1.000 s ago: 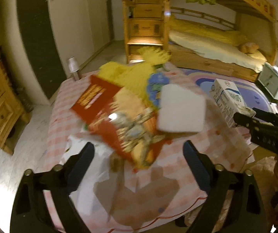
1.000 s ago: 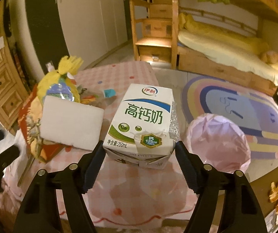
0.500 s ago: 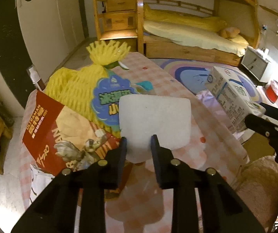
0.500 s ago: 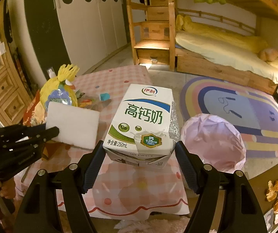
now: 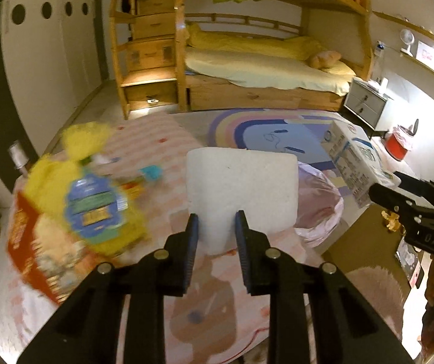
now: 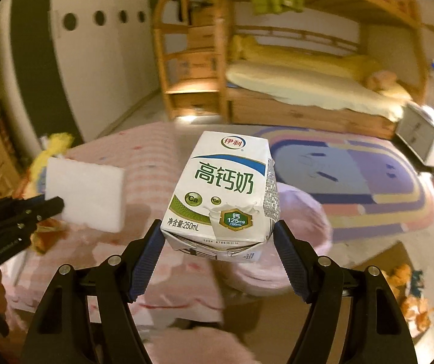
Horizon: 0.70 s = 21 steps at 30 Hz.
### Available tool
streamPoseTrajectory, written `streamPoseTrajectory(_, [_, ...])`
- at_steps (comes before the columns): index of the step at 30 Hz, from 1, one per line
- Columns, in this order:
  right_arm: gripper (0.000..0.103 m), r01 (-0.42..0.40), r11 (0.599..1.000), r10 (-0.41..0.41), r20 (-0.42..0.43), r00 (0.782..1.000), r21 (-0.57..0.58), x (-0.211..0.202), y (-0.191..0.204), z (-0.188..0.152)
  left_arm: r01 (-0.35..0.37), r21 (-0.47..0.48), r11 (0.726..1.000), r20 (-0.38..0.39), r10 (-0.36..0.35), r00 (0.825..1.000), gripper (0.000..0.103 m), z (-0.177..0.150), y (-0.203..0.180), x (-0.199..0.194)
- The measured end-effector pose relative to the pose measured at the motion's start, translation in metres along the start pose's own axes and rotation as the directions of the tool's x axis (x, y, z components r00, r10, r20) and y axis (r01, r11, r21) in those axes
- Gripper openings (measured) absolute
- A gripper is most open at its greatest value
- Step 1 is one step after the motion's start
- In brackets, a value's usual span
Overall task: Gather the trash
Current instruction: 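Carry both items over the pink trash bin and open both tools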
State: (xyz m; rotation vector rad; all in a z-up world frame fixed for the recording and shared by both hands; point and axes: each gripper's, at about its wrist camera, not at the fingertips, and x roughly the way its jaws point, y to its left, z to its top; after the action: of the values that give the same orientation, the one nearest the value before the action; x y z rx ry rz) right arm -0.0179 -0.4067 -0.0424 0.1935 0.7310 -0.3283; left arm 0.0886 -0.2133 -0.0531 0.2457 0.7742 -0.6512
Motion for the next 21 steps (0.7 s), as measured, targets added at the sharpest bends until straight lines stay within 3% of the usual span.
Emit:
streamPoseTrajectory(8, [0.073,0.077,0.996,-0.074,-0.066,0.995,0.047,0.041,-0.045,-0.009,0.008,0.052,0.999,-0.039,-0.006,0.999,0.025,0.029,-0.057,0.06])
streamPoseTrajectory(21, [0.073,0.087,0.993,-0.075,-0.146,0.986,0.075,0.121,-0.085,0.004,0.041,0.128,0.991,-0.098,-0.029,0.995,0.028,0.077,-0.108,0.155])
